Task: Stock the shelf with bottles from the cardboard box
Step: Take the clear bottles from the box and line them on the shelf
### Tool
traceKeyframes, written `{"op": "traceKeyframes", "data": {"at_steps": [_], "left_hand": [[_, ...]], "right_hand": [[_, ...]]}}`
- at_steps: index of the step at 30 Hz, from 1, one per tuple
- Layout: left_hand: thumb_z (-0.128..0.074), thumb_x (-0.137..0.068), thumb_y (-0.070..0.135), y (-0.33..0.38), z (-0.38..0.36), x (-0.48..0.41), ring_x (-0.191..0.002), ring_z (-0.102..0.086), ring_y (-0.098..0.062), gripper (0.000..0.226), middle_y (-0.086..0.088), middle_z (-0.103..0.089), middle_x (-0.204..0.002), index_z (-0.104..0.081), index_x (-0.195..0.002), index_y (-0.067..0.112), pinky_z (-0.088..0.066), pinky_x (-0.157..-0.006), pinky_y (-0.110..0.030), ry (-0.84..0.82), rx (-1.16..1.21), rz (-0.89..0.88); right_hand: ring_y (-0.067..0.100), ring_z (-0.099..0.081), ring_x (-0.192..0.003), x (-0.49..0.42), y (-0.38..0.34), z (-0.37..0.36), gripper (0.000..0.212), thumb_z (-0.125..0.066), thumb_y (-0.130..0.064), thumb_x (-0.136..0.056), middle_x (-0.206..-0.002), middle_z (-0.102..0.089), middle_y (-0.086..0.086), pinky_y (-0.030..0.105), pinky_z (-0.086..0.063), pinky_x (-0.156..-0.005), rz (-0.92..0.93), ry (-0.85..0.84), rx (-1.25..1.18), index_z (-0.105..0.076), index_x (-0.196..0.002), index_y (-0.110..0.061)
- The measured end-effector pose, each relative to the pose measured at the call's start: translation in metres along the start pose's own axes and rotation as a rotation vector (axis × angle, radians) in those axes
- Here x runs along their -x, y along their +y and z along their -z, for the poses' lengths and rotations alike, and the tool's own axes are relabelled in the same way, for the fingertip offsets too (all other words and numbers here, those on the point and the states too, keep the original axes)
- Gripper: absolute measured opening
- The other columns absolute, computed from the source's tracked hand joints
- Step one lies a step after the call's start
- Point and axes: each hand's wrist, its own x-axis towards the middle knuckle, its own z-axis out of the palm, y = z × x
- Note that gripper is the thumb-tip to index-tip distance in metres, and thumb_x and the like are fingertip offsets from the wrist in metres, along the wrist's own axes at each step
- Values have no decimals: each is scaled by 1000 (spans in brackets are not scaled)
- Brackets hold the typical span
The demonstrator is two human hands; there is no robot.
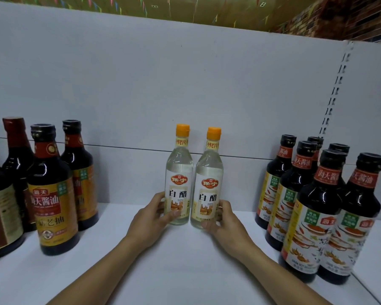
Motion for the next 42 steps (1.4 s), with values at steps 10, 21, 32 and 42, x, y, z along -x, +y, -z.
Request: {"op": "traceKeyframes", "data": {"at_steps": [10,21,32,42], "left_hand": [[-70,-92,43,0,-1,0,-107,-64,0,48,26,-65,-117,-48,-134,41,-49,-96,-27,7,-49,-19],[-67,-92,52,2,-1,3,-113,-64,-4,54,21,-66,-126,-46,-140,40,-52,-100,-34,11,-112,-33],[-75,-83,56,9,4,8,-117,-62,-5,79,12,-66,-128,-37,-150,35,-47,-94,-22,-5,-33,25],[-65,-95,46,35,19,36,-125,-58,-24,91,-10,-36,-160,-6,-162,26,-56,-96,-32,-142,-116,190]], "right_hand": [[13,-56,-128,1,2,-6,61,-68,-58,-90,-138,-61,-15,44,-51,-104,13,66,93,-32,-137,-47],[16,-57,-129,3,-2,-4,67,-68,-60,-89,-141,-60,-11,44,-51,-105,16,64,106,-33,-142,-40],[15,-58,-126,9,-10,1,77,-75,-53,-86,-141,-59,-9,35,-51,-103,36,46,80,-35,-146,-28],[23,-36,-149,20,-22,24,96,-67,-44,-95,-170,-13,3,38,-41,-116,-75,-195,164,-2,-160,-15]]}}
